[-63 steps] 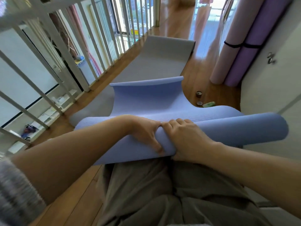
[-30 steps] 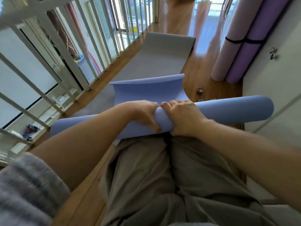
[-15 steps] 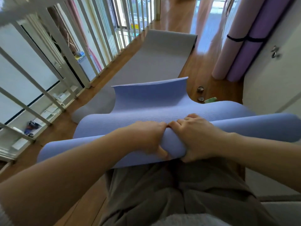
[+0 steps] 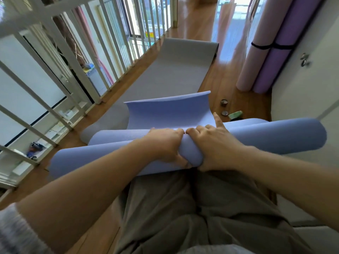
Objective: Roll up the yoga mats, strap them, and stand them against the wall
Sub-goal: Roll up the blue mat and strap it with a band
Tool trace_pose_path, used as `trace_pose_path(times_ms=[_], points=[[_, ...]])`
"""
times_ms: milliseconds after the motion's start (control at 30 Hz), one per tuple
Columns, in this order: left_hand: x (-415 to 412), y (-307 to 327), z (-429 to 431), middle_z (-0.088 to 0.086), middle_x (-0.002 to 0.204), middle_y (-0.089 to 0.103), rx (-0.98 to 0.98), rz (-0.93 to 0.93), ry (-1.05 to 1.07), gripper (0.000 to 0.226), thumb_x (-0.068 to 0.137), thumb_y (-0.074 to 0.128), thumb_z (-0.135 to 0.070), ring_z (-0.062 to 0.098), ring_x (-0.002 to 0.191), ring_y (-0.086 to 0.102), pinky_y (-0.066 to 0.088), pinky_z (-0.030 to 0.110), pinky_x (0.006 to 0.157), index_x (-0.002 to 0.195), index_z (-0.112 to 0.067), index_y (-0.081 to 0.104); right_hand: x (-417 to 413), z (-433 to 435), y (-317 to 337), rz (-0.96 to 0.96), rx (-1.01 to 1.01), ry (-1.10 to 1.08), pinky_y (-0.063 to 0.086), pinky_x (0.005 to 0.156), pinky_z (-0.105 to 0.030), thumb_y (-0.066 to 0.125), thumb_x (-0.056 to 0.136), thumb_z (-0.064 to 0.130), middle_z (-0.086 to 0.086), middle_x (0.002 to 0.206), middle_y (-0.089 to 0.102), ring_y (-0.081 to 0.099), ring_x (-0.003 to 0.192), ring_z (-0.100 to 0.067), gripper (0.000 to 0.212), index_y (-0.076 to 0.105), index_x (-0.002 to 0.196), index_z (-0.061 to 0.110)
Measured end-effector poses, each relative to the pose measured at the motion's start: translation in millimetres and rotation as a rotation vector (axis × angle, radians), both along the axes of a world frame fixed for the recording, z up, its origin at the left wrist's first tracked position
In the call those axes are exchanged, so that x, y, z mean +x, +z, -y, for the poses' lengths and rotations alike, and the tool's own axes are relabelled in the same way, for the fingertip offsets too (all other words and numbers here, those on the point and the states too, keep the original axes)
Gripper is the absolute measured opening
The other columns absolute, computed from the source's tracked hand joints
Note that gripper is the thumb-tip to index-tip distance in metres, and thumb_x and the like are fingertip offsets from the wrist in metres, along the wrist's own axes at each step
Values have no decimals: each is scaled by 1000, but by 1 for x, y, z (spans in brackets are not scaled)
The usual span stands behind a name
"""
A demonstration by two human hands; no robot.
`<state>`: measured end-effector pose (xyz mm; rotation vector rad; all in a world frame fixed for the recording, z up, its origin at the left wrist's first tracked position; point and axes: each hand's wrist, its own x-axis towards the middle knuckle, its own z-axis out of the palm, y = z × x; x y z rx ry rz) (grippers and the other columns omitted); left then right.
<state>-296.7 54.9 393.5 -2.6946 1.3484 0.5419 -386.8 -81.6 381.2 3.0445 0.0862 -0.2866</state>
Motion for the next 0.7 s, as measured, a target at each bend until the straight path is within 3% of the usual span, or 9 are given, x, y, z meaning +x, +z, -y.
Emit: trace_pose_path(times_ms=[67, 167, 267, 333, 400, 500, 567, 633, 700], points=[[-14, -7, 1, 3, 134, 48, 39, 177, -8, 92, 71, 68, -62, 27, 124, 47, 21, 52, 111, 143, -21, 26, 15, 10, 7, -87, 99, -4, 16, 113, -56, 74, 62, 60, 3, 120, 58, 55, 114, -20, 85, 40, 130, 22], [-28, -18, -2, 8, 139, 40, 34, 332, -33, 104, 74, 70, -51, 28, 127, 42, 8, 53, 115, 150, -18, 7, 27, 18, 10, -174, 138, 9, 17, 111, -57, 77, 57, 63, 5, 122, 58, 53, 117, -20, 91, 41, 130, 24], [-12, -17, 2, 9, 134, 45, -11, 262, -20, 102, 70, 72, -53, 29, 123, 46, 20, 48, 113, 148, -18, 16, 13, 9, 0, -4, 27, -36, -8, 110, -63, 71, 67, 61, 0, 126, 54, 49, 120, -24, 92, 30, 140, 22], [1, -14, 4, 6, 129, 51, -36, 188, -39, 97, 66, 73, -59, 28, 117, 51, 33, 43, 106, 143, -21, 27, 1, 3, -14, 177, -105, 5, -15, 108, -61, 65, 77, 55, -5, 129, 54, 51, 120, -28, 87, 28, 146, 18], [14, -10, 8, 3, 127, 54, -27, 91, -46, 94, 63, 75, -62, 25, 114, 53, 41, 39, 99, 139, -24, 34, 2, 3, -16, 235, -77, -2, -11, 111, -60, 66, 78, 52, -6, 125, 59, 55, 116, -28, 78, 37, 142, 18], [31, -4, 11, -1, 126, 56, -21, -69, 4, 90, 61, 76, -64, 21, 112, 53, 42, 39, 98, 135, -28, 39, 21, 10, -9, 119, 26, -13, 2, 114, -58, 67, 74, 56, 0, 122, 60, 56, 114, -22, 75, 40, 136, 23], [24, -7, 9, -1, 132, 52, -19, 42, 31, 91, 65, 73, -64, 24, 118, 51, 33, 48, 107, 139, -28, 33, 30, 17, -4, 91, 82, 4, 10, 115, -58, 70, 69, 57, 2, 118, 61, 57, 112, -21, 76, 43, 131, 23], [4, -20, 3, 3, 138, 44, -11, 306, 14, 93, 74, 67, -57, 27, 125, 46, 18, 58, 111, 147, -26, 18, 33, 22, -5, 62, 103, 5, 12, 115, -58, 71, 67, 57, 3, 116, 62, 58, 111, -20, 76, 45, 129, 23], [-11, -29, -2, 5, 140, 41, -42, 420, 23, 89, 81, 63, -51, 27, 127, 44, 14, 58, 113, 149, -25, 12, 35, 22, -9, 59, 70, 18, 9, 114, -59, 70, 67, 56, 3, 114, 62, 58, 110, -20, 74, 46, 127, 22]])
